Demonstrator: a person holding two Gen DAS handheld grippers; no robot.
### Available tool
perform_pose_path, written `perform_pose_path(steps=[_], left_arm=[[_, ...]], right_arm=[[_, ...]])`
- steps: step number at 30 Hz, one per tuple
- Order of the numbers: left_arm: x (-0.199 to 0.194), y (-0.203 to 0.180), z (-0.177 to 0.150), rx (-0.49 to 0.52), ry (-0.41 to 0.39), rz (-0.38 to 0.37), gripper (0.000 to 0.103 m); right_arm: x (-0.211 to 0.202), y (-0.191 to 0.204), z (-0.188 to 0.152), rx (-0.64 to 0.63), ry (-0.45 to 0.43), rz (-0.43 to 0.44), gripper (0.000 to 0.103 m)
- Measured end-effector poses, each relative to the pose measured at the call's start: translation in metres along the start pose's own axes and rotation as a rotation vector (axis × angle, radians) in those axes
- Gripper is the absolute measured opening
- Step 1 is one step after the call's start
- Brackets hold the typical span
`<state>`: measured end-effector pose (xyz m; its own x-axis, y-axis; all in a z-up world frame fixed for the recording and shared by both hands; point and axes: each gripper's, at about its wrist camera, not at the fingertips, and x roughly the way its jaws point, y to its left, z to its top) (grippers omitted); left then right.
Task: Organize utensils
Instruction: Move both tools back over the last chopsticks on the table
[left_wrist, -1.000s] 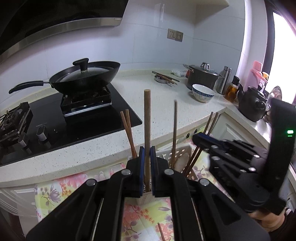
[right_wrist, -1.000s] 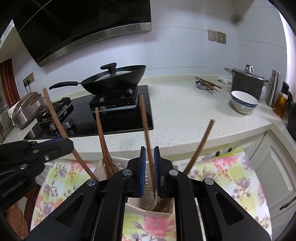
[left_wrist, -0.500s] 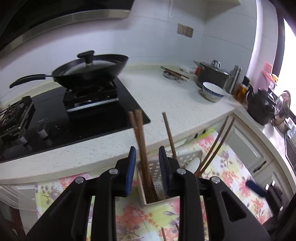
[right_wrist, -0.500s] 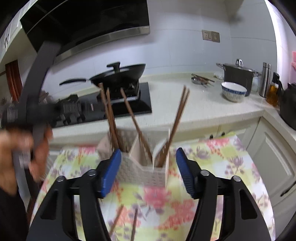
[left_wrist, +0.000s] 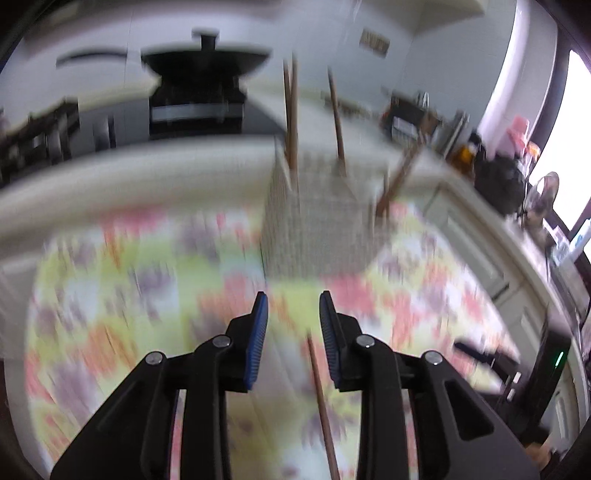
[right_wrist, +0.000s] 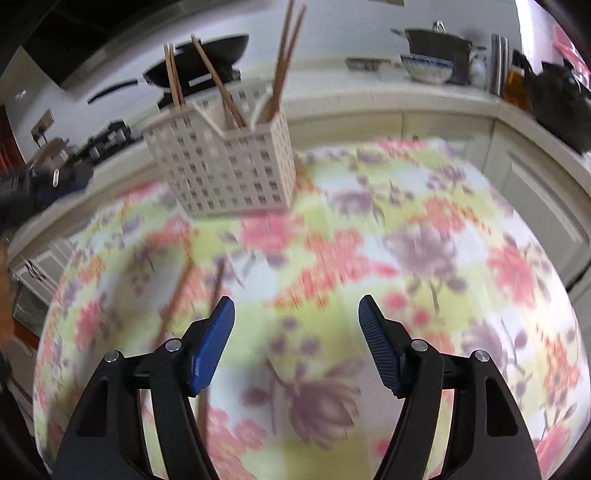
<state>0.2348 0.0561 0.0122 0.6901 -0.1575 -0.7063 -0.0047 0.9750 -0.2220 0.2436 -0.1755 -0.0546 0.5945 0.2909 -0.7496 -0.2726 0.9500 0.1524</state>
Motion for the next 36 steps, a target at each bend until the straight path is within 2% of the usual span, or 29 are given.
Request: perform_pose_path(steps=[4,8,28,33,36], left_arm=[[0.023,-0.009,-0.047,-0.013,0.077,-0.003,0.022],[0.036,-0.022,-0.067,0.002,0.117,0.003,0.021],[0.063,-0.049,-0.083,0.145,0.164,0.119,0.021],[0.065,-0.047,-0.082,0.153,0.157,0.157,0.008],[0.063,-0.043,-0.082,0.149,0.157,0.144,0.008]], right_arm=[[-0.001,-0.007,-0.009,0.002,0.011,-0.026,0.067],[-0.006,-0.012,-0.010,-0.001,0.004,-0.045,0.071],[-0.004,-0.013,-0.014,-0.009,0.013,-0.054,0.076],[-0.003,-0.013,-0.014,-0.007,0.016,-0.063,0.077],[-0.003,-0.013,-0.015,-0.007,0.015,-0.062,0.078]])
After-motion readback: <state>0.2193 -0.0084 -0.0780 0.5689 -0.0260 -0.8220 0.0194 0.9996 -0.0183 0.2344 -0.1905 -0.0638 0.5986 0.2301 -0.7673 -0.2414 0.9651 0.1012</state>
